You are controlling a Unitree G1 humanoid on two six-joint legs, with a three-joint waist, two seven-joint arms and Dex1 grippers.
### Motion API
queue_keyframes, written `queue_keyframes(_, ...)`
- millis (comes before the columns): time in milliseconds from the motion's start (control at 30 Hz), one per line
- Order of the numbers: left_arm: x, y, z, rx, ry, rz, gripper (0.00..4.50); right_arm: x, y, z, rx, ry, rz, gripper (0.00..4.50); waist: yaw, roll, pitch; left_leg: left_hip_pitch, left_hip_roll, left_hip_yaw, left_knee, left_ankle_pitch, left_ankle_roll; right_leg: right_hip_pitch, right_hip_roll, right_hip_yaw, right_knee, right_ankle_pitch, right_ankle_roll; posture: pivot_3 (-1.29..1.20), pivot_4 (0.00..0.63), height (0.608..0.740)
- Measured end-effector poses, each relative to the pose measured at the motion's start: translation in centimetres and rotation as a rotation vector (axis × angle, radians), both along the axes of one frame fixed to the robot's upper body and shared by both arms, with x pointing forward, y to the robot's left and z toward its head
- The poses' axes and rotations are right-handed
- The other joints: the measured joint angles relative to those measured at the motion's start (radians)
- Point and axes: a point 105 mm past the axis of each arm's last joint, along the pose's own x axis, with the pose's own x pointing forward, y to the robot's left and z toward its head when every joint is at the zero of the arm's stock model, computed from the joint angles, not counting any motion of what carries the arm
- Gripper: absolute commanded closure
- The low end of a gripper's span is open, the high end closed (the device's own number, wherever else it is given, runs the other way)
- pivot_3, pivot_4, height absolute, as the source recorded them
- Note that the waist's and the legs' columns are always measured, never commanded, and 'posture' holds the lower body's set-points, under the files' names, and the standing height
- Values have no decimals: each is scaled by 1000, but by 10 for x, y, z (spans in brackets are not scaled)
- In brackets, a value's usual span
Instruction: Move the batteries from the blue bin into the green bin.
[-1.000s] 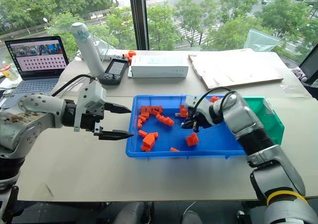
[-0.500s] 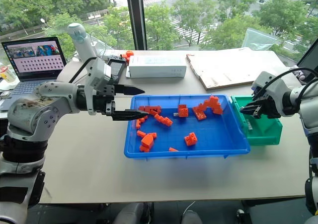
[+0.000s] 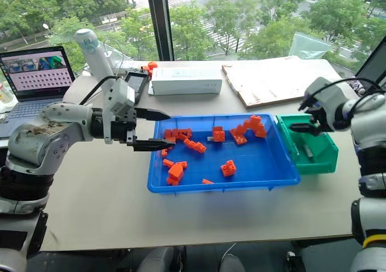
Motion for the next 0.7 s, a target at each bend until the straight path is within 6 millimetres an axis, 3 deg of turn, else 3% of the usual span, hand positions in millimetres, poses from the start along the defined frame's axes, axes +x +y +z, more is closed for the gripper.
queue_keyframes(100,-1,4,-3,12,1,26,0,5,42,-5,63,12,112,349,4,0,0,0,-1,0,0,1,1,0,0,0,0,0,0,0,150,740)
queue_keyframes(133,-2,10,-5,17,7,54,0,9,67,-12,119,20,147,349,5,0,0,0,0,0,0,0,1,0,0,0,0,0,0,0,150,740)
queue_keyframes(200,-3,13,-5,18,2,76,0,12,99,-28,183,46,178,349,9,-1,0,0,-1,-1,1,1,1,0,0,-1,1,0,0,0,150,740)
queue_keyframes(267,-5,13,-4,19,0,86,0,10,122,-49,232,98,177,349,19,-1,0,-1,-1,-1,1,0,-1,-1,0,-2,2,0,0,0,150,740)
queue_keyframes(333,-7,16,-3,16,-5,102,0,11,127,-69,189,145,86,349,31,-1,0,-2,-2,-1,2,-2,-4,-2,-1,-2,3,0,0,0,150,740)
queue_keyframes(400,-8,20,-5,16,4,125,0,11,123,-77,164,169,-15,349,34,-1,0,-3,-3,-1,2,-3,-6,-3,-1,-2,3,1,1,0,150,740)
queue_keyframes(700,-11,18,-3,9,-6,127,0,9,130,-93,172,247,-171,349,24,-1,0,-3,-2,-1,-1,-1,-10,-5,1,-2,3,2,0,0,150,740)
